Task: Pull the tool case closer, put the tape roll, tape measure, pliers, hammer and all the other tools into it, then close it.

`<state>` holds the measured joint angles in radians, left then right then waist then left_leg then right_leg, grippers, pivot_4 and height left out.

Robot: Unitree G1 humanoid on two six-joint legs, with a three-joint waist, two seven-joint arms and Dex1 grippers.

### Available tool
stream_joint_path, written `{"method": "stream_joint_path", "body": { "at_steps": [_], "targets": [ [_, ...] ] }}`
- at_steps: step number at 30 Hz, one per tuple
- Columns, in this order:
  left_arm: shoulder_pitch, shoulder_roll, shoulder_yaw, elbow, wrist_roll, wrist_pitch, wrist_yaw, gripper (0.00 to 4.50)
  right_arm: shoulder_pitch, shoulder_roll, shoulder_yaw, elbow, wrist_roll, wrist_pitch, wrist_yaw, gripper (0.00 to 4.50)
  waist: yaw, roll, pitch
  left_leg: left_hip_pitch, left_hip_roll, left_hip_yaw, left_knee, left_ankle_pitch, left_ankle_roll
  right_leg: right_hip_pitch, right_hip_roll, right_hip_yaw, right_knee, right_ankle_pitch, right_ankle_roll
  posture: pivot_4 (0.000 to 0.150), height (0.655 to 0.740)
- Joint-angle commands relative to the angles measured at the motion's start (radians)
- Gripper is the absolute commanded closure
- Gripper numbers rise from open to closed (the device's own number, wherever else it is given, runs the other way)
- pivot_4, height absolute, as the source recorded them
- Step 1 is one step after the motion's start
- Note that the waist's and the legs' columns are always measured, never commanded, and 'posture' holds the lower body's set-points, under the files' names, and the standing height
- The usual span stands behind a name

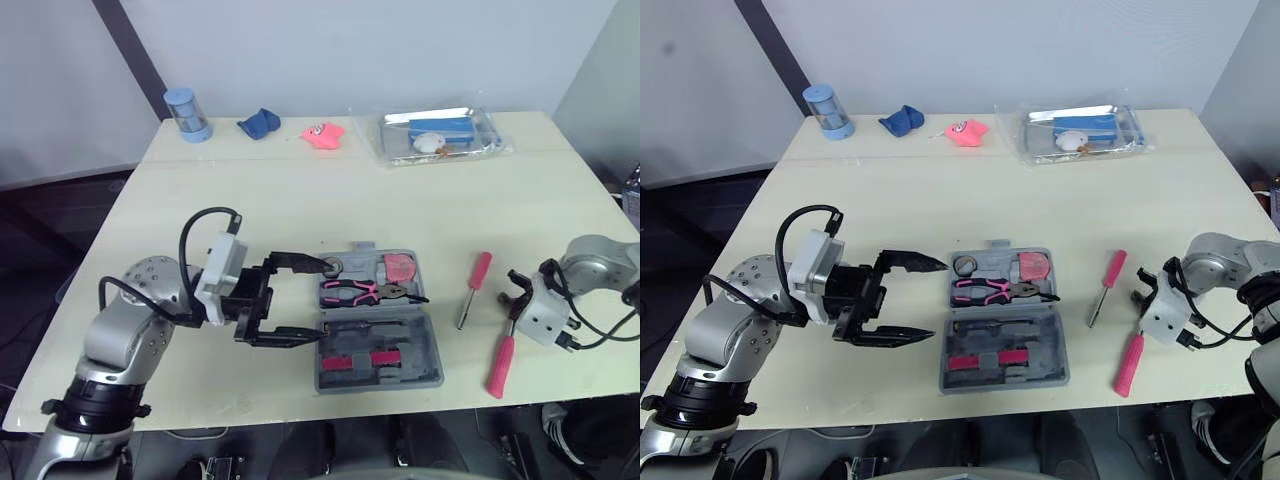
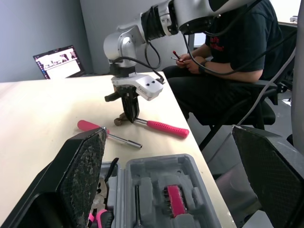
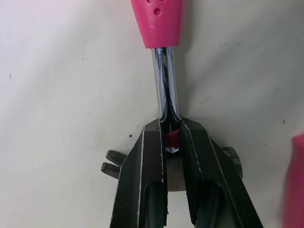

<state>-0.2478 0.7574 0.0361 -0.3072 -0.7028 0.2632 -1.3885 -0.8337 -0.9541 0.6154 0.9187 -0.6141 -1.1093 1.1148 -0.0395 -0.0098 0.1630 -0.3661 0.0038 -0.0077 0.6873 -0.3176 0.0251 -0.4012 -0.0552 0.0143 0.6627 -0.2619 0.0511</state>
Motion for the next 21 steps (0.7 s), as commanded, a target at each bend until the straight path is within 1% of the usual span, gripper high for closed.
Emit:
{"method": "stream_joint_path", "body": {
  "at_steps": [1, 3, 4, 6, 7, 10, 14, 15, 18, 21],
  "targets": [
    [0.013, -0.001, 0.019, -0.045, -0.017, 0.001, 0.008, 0.0, 0.085, -0.07, -0.047, -0.112, 0.196, 0.093, 0.147, 4.47, 0.005, 0.001, 0.001, 0.0, 0.0, -0.001, 0.0, 0.0, 0.0, 0.0, 0.0, 0.0, 0.0, 0.0, 0.0, 0.15, 0.74],
    [0.018, -0.001, 0.021, -0.048, -0.019, 0.002, 0.01, 0.0, 0.13, -0.102, -0.068, -0.189, 0.265, 0.154, 0.203, 4.47, 0.008, 0.003, 0.001, -0.002, 0.0, -0.001, 0.0, 0.0, 0.0, -0.001, -0.001, 0.0, 0.0, 0.0, 0.0, 0.15, 0.74],
    [0.021, -0.002, 0.022, -0.049, -0.019, 0.001, 0.01, 0.0, 0.178, -0.134, -0.095, -0.254, 0.333, 0.228, 0.238, 4.47, 0.01, 0.003, 0.002, -0.002, 0.0, -0.001, 0.0, 0.0, 0.0, -0.001, -0.001, 0.0, 0.0, 0.0, 0.0, 0.15, 0.74],
    [0.025, -0.004, 0.02, -0.05, -0.018, -0.001, 0.011, 0.0, 0.294, -0.2, -0.16, -0.399, 0.458, 0.411, 0.287, 4.47, 0.019, 0.004, 0.002, -0.002, 0.0, -0.001, 0.0, 0.0, 0.0, -0.001, -0.002, 0.0, 0.0, 0.0, 0.0, 0.15, 0.74],
    [0.025, -0.006, 0.019, -0.05, -0.019, 0.0, 0.012, 0.0, 0.367, -0.226, -0.202, -0.493, 0.537, 0.544, 0.297, 4.47, 0.023, 0.005, 0.002, -0.002, 0.0, -0.001, 0.0, 0.0, 0.0, -0.001, -0.002, -0.001, 0.0, 0.0, 0.0, 0.15, 0.74],
    [0.025, -0.009, 0.019, -0.051, -0.02, 0.003, 0.013, 0.0, 0.544, -0.289, -0.309, -0.717, 0.679, 0.842, 0.284, 4.47, 0.029, 0.006, 0.002, -0.003, 0.0, -0.002, 0.0, 0.0, 0.0, -0.001, -0.005, -0.001, 0.0, 0.0, 0.0, 0.15, 0.74],
    [0.026, -0.009, 0.021, -0.048, -0.021, 0.005, 0.01, 0.0, 0.716, -0.327, -0.452, -0.911, 0.778, 1.14, 0.203, 4.47, 0.027, 0.007, 0.002, -0.002, 0.0, -0.001, 0.0, -0.002, 0.004, -0.001, -0.004, -0.002, 0.001, 0.0, 0.0, 0.15, 0.74],
    [0.028, -0.008, 0.023, -0.047, -0.021, 0.005, 0.008, 0.0, 0.769, -0.328, -0.503, -0.965, 0.813, 1.243, 0.168, 4.47, 0.029, 0.007, 0.002, -0.002, -0.001, -0.002, 0.0, -0.002, 0.004, -0.001, -0.003, -0.002, 0.001, 0.0, 0.0, 0.15, 0.74],
    [0.034, -0.006, 0.028, -0.045, -0.023, 0.003, 0.002, 0.0, 0.909, -0.294, -0.662, -1.109, 0.883, 1.522, 0.049, 4.47, 0.033, 0.007, 0.002, -0.003, -0.001, -0.003, 0.0, -0.002, 0.003, -0.001, -0.001, -0.001, 0.0, 0.0, 0.0, 0.15, 0.74],
    [0.037, -0.002, 0.031, -0.04, -0.022, 0.001, -0.009, 0.0, 0.987, -0.229, -0.783, -1.232, 0.951, 1.769, -0.061, 4.47, 0.038, 0.006, 0.002, -0.004, -0.001, -0.003, 0.0, -0.001, 0.002, -0.001, 0.0, -0.001, 0.0, 0.0, 0.0, 0.15, 0.74]
  ]
}}
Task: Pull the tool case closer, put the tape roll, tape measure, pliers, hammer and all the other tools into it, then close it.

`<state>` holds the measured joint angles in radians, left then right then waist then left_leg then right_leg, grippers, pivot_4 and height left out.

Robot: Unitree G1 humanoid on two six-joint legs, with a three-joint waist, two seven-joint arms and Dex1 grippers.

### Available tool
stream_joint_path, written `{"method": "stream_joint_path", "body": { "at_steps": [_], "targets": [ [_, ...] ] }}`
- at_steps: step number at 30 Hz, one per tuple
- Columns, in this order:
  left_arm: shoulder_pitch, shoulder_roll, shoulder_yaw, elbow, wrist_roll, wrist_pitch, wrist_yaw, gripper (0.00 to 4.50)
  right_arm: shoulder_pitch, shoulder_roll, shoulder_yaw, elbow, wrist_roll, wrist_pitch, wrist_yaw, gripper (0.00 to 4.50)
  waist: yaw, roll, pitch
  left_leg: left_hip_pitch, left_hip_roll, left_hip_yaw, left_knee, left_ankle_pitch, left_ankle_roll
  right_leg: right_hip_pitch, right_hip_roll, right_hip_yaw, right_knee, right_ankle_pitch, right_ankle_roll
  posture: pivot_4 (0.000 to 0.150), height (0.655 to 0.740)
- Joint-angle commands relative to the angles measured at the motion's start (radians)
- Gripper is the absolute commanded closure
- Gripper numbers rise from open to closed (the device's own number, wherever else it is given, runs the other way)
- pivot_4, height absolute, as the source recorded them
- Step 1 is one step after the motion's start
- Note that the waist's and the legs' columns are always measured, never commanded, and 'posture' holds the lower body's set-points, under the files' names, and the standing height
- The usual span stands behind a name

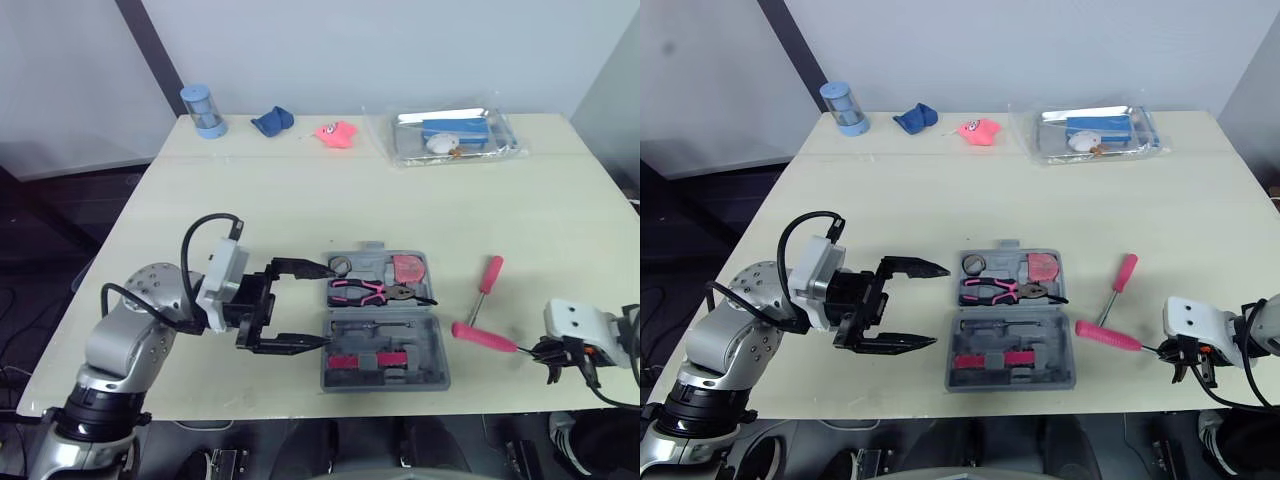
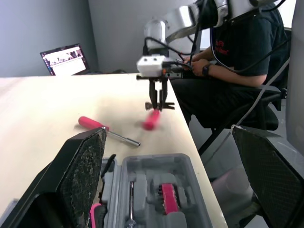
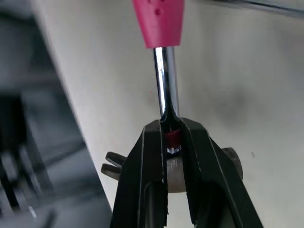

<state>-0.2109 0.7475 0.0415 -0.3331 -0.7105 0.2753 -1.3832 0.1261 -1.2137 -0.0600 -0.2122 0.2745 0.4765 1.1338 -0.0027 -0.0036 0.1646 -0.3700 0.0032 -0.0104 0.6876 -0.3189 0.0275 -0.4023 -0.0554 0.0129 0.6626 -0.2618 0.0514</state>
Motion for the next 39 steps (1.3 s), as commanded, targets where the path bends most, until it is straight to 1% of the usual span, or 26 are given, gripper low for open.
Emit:
{"method": "stream_joint_path", "body": {
  "at_steps": [1, 4, 6, 7, 9, 12, 16, 19, 24, 29, 33, 39],
  "targets": [
    [0.0, 0.009, 0.025, -0.012, -0.013, -0.013, -0.019, 0.0, 0.041, 0.05, -0.139, -0.139, 0.088, 0.27, -0.11, 4.47, 0.001, 0.0, 0.0, 0.0, 0.0, 0.0, 0.0, 0.0, 0.0, 0.0, 0.0, 0.0, 0.0, 0.0, 0.0, 0.15, 0.74],
    [-0.01, 0.009, 0.021, -0.003, -0.008, -0.015, -0.029, 0.0, 0.038, 0.141, -0.231, -0.248, 0.183, 0.54, -0.214, 4.47, 0.003, 0.0, 0.0, 0.0, 0.0, 0.0, 0.0, 0.0, 0.0, 0.0, 0.001, 0.0, 0.0, 0.0, 0.0, 0.15, 0.74],
    [-0.014, 0.008, 0.02, 0.0, -0.006, -0.016, -0.033, 0.0, 0.02, 0.184, -0.268, -0.291, 0.219, 0.661, -0.267, 4.47, 0.002, 0.0, 0.0, 0.0, 0.0, 0.0, 0.0, 0.0, 0.0, 0.0, 0.001, 0.0, 0.0, 0.0, 0.0, 0.15, 0.74],
    [-0.018, 0.008, 0.019, 0.004, -0.005, -0.017, -0.037, 0.0, -0.027, 0.235, -0.287, -0.298, 0.203, 0.793, -0.339, 4.47, 0.002, 0.0, 0.0, 0.0, 0.0, 0.0, 0.0, 0.0, 0.0, 0.0, 0.001, 0.0, 0.0, 0.0, 0.0, 0.15, 0.74],
    [-0.025, 0.007, 0.016, 0.01, -0.003, -0.019, -0.043, 0.0, -0.098, 0.308, -0.309, -0.29, 0.175, 0.993, -0.446, 4.47, 0.001, -0.001, 0.0, 0.0, 0.0, 0.0, 0.0, 0.0, 0.001, 0.0, 0.002, -0.001, 0.0, 0.0, 0.0, 0.15, 0.74],
    [-0.03, 0.006, 0.014, 0.015, -0.002, -0.02, -0.048, 0.0, -0.159, 0.386, -0.33, -0.285, 0.16, 1.12, -0.528, 4.47, 0.003, -0.001, 0.0, 0.0, -0.001, 0.0, 0.0, 0.0, 0.0, 0.0, 0.002, -0.001, 0.0, 0.0, 0.001, 0.15, 0.74],
    [-0.038, 0.005, 0.016, 0.019, -0.009, -0.018, -0.052, 0.0, -0.192, 0.498, -0.361, -0.255, 0.168, 1.138, -0.651, 4.47, 0.002, -0.001, -0.001, -0.001, -0.001, 0.0, 0.0, 0.0, 0.0, -0.001, 0.002, -0.002, -0.001, 0.0, 0.001, 0.15, 0.74],
    [-0.044, 0.001, 0.031, 0.01, -0.056, 0.023, -0.039, 0.0, -0.211, 0.55, -0.373, -0.216, 0.196, 1.138, -0.728, 4.47, 0.0, -0.001, -0.001, -0.002, -0.001, 0.0, 0.0, 0.0, 0.0, -0.001, 0.002, -0.002, 0.0, 0.0, 0.001, 0.15, 0.74],
    [-0.035, 0.048, 0.045, -0.006, -0.129, 0.1, -0.089, 0.0, -0.234, 0.588, -0.382, -0.163, 0.276, 1.138, -0.84, 4.47, -0.009, -0.001, -0.001, -0.002, -0.001, 0.0, 0.0, 0.0, 0.0, -0.001, 0.002, -0.002, 0.0, 0.001, 0.001, 0.15, 0.74],
    [-0.042, 0.072, 0.044, 0.003, -0.127, 0.108, -0.127, 0.0, -0.287, 0.638, -0.422, -0.078, 0.363, 1.138, -0.981, 4.47, -0.011, -0.002, -0.001, -0.001, -0.001, 0.001, 0.0, 0.0, 0.001, -0.001, 0.003, -0.002, 0.0, 0.001, 0.001, 0.15, 0.74],
    [-0.039, 0.068, 0.045, 0.002, -0.122, 0.103, -0.132, 0.0, -0.298, 0.632, -0.433, -0.04, 0.442, 1.138, -1.081, 4.47, -0.011, -0.002, -0.001, -0.001, -0.001, 0.001, 0.0, -0.001, 0.002, -0.001, 0.003, -0.001, 0.0, 0.001, 0.002, 0.15, 0.74],
    [-0.033, 0.063, 0.045, 0.004, -0.114, 0.091, -0.132, 0.0, -0.286, 0.6, -0.404, -0.034, 0.556, 1.138, -1.17, 4.47, -0.011, -0.002, -0.001, -0.001, -0.001, 0.002, 0.0, -0.002, 0.003, -0.001, 0.002, 0.0, 0.0, 0.001, 0.002, 0.15, 0.74]
  ]
}}
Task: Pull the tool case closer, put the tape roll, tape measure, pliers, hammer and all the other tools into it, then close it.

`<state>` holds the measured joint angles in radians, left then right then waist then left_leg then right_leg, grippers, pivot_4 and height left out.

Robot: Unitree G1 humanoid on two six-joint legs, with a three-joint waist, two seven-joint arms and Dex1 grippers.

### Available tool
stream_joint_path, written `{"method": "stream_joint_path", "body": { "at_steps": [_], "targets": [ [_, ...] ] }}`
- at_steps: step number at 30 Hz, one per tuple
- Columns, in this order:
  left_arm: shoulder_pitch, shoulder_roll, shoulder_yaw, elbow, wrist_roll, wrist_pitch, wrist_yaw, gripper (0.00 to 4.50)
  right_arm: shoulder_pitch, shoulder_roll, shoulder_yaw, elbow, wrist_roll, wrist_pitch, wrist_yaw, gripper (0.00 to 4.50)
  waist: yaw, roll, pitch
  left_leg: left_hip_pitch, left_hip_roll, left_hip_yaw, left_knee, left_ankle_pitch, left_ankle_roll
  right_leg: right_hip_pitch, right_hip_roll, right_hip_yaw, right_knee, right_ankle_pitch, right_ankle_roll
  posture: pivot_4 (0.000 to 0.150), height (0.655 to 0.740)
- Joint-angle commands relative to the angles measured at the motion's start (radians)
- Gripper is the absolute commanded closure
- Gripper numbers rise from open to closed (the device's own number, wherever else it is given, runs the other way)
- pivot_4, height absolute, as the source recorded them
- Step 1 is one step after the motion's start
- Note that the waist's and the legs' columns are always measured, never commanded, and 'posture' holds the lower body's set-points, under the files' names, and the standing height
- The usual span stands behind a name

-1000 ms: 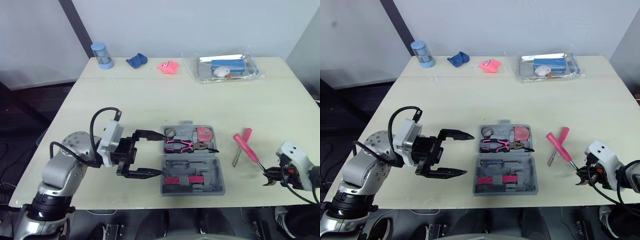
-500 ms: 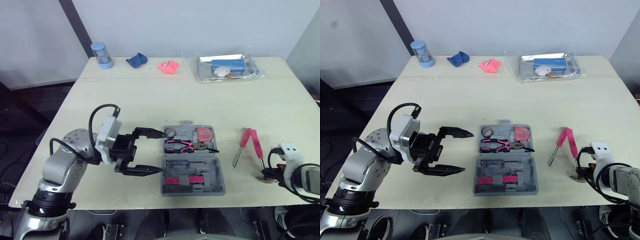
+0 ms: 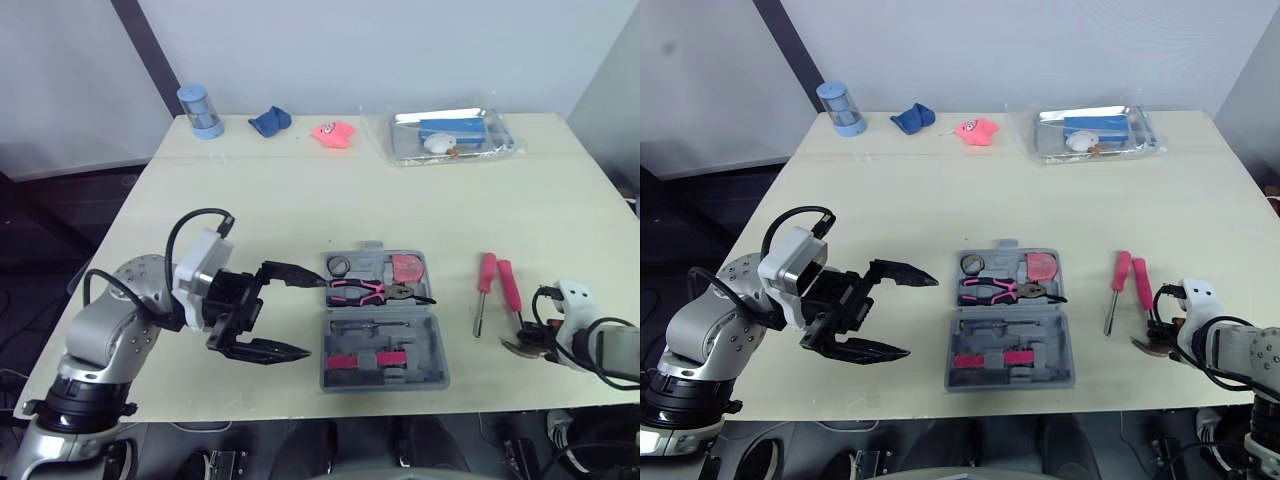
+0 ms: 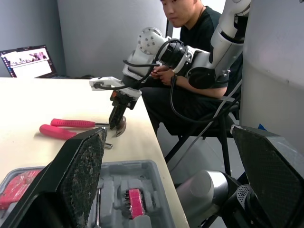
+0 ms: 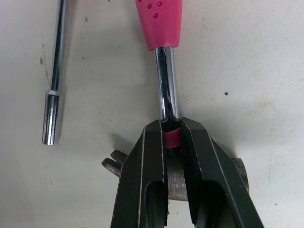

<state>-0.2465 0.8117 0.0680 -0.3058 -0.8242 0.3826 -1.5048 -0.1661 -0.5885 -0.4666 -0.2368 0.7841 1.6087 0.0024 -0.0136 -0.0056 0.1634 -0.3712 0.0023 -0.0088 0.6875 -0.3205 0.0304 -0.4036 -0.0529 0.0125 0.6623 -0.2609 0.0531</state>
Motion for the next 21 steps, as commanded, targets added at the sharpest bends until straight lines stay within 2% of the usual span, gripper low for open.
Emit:
{"method": "stream_joint_path", "body": {
  "at_steps": [1, 5, 9, 10, 12, 14, 17, 21],
  "targets": [
    [0.002, -0.002, 0.019, -0.022, 0.0, -0.018, -0.011, 0.0, 0.008, -0.033, 0.015, -0.013, 0.062, 0.006, -0.045, 4.02, 0.0, 0.0, 0.0, 0.0, 0.0, 0.0, 0.0, 0.0, 0.0, 0.0, 0.0, 0.0, 0.0, 0.0, 0.0, 0.15, 0.74],
    [0.003, -0.004, 0.018, -0.022, 0.003, -0.023, -0.012, 0.0, 0.005, -0.055, 0.037, -0.041, 0.091, 0.006, -0.057, 2.3, 0.0, 0.0, 0.0, 0.0, 0.0, 0.0, 0.0, 0.0, 0.0, 0.0, 0.0, 0.0, 0.0, 0.0, 0.0, 0.15, 0.74],
    [0.007, -0.005, 0.021, -0.024, 0.002, -0.027, -0.01, 0.0, 0.02, -0.109, 0.065, -0.114, 0.055, 0.006, -0.027, 0.36, 0.002, 0.0, 0.0, 0.0, 0.0, 0.0, 0.0, 0.0, 0.0, 0.0, 0.0, 0.0, 0.0, 0.0, 0.0, 0.15, 0.74],
    [0.009, -0.005, 0.022, -0.025, 0.002, -0.028, -0.01, 0.0, 0.033, -0.122, 0.07, -0.143, 0.045, -0.009, -0.01, 0.07, 0.002, 0.0, 0.0, -0.001, 0.0, 0.0, 0.0, 0.0, 0.0, 0.0, 0.0, 0.0, 0.0, 0.0, 0.0, 0.15, 0.74],
    [0.013, -0.005, 0.024, -0.028, 0.001, -0.029, -0.008, 0.0, 0.081, -0.174, 0.1, -0.199, 0.018, -0.054, 0.034, 0.07, 0.001, 0.0, 0.0, -0.001, 0.0, 0.0, 0.0, 0.0, 0.001, 0.0, 0.0, 0.0, -0.001, 0.0, 0.0, 0.15, 0.74],
    [0.016, -0.006, 0.025, -0.029, 0.0, -0.03, -0.006, 0.0, 0.153, -0.222, 0.134, -0.258, -0.036, -0.198, 0.103, 0.07, 0.002, 0.0, 0.0, -0.001, 0.0, -0.001, 0.0, 0.0, 0.001, -0.001, 0.0, -0.001, -0.001, 0.0, 0.0, 0.15, 0.74],
    [0.016, -0.014, 0.021, -0.029, 0.003, -0.033, 0.0, 0.0, 0.275, -0.178, 0.095, -0.301, -0.122, -0.498, 0.213, 0.07, 0.002, -0.001, 0.0, -0.007, 0.0, -0.001, 0.001, 0.0, 0.0, -0.006, 0.0, -0.001, 0.0, 0.0, 0.0, 0.15, 0.74],
    [0.008, -0.025, 0.012, -0.027, 0.006, -0.035, 0.003, 0.0, 0.356, -0.111, 0.076, -0.281, -0.177, -0.69, 0.284, 0.07, 0.001, -0.001, 0.0, -0.007, 0.001, 0.0, 0.001, 0.0, 0.0, -0.007, 0.0, 0.0, 0.0, 0.0, 0.001, 0.15, 0.74]
  ]
}}
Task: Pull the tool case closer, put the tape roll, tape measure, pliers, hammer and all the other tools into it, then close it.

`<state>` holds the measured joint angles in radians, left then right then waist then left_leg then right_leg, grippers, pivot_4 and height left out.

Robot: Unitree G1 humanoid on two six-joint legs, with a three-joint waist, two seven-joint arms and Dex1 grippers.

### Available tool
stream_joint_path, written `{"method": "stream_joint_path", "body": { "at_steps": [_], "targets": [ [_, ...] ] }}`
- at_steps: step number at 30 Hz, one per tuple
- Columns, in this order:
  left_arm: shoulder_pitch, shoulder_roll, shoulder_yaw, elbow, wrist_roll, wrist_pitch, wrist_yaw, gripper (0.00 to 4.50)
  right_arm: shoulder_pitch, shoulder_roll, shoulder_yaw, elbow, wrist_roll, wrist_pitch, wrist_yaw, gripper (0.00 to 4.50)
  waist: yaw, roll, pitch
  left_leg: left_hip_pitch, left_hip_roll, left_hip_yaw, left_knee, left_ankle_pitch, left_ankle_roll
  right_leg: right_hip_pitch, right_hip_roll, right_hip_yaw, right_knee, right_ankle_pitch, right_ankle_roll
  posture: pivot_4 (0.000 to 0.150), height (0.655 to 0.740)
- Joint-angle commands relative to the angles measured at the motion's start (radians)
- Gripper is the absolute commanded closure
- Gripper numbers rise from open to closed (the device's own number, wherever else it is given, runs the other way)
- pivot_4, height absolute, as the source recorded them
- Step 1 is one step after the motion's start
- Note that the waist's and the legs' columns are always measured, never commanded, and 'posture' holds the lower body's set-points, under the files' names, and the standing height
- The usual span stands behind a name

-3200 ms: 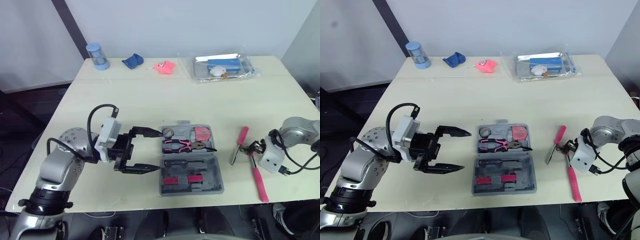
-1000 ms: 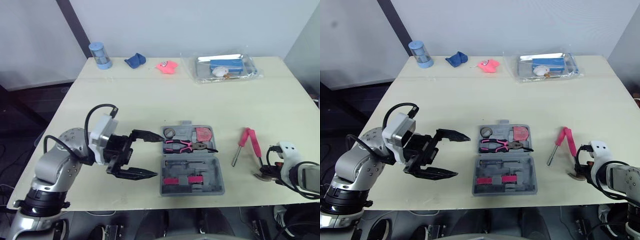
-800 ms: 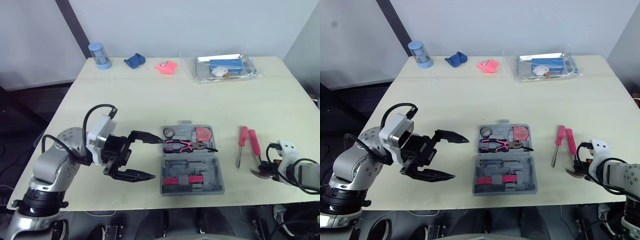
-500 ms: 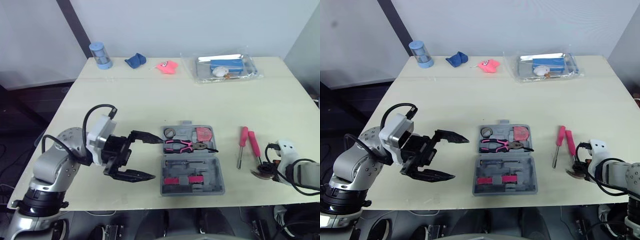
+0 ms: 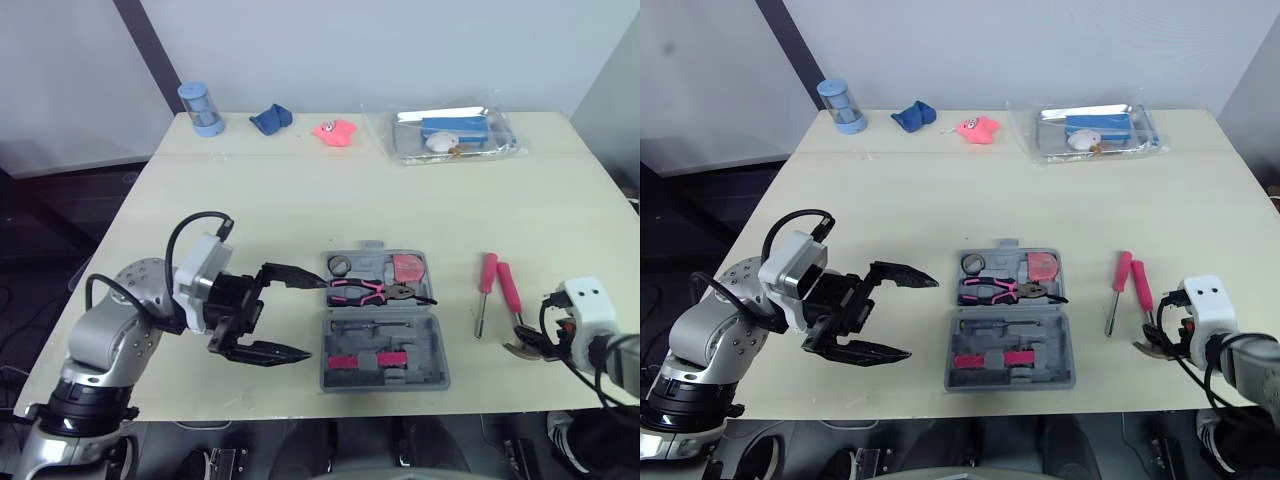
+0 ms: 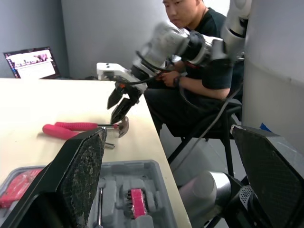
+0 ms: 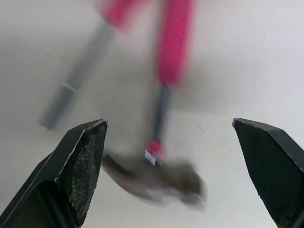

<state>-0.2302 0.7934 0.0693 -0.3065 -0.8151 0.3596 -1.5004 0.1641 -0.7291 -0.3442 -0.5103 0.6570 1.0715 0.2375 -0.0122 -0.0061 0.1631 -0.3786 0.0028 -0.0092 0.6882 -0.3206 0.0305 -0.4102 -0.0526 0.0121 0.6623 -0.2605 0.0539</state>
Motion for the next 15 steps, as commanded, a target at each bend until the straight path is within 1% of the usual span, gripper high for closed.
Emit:
{"method": "stream_joint_path", "body": {
  "at_steps": [1, 5, 7, 10, 15],
  "targets": [
    [-0.011, -0.009, 0.008, -0.026, -0.003, -0.011, -0.002, 0.0, 0.039, 0.045, -0.04, 0.006, -0.071, -0.21, 0.068, 0.07, -0.001, 0.0, 0.0, 0.0, 0.0, 0.0, 0.0, 0.0, 0.0, 0.0, 0.0, 0.0, 0.0, 0.0, 0.001, 0.15, 0.74],
    [-0.022, -0.013, 0.004, -0.023, 0.0, -0.007, -0.008, 0.0, 0.071, 0.103, -0.03, 0.064, -0.129, -0.314, 0.086, 0.07, 0.0, 0.0, 0.0, 0.0, 0.0, 0.0, 0.001, 0.0, 0.0, 0.0, 0.0, 0.0, 0.0, 0.0, 0.001, 0.15, 0.74],
    [-0.025, -0.014, 0.004, -0.022, 0.001, -0.005, -0.009, 0.0, 0.089, 0.119, -0.016, 0.088, -0.17, -0.37, 0.101, 0.07, 0.002, 0.0, 0.0, 0.0, 0.0, 0.0, 0.001, 0.002, -0.004, 0.0, 0.0, 0.0, 0.0, 0.0, 0.001, 0.15, 0.74],
    [-0.025, -0.014, 0.004, -0.024, 0.003, -0.005, -0.008, 0.0, 0.113, 0.163, 0.014, 0.128, -0.204, -0.405, 0.098, 0.07, 0.001, 0.0, 0.0, 0.0, 0.0, 0.001, 0.001, 0.002, -0.004, 0.0, 0.0, 0.0, 0.0, 0.0, 0.001, 0.15, 0.74],
    [-0.026, -0.015, 0.004, -0.026, 0.005, -0.006, -0.003, 0.0, 0.118, 0.198, 0.042, 0.143, -0.242, -0.431, 0.1, 0.07, -0.001, 0.0, 0.0, 0.001, 0.0, 0.001, 0.001, 0.002, -0.004, 0.0, 0.0, 0.001, 0.001, 0.0, 0.001, 0.15, 0.74]
  ]
}}
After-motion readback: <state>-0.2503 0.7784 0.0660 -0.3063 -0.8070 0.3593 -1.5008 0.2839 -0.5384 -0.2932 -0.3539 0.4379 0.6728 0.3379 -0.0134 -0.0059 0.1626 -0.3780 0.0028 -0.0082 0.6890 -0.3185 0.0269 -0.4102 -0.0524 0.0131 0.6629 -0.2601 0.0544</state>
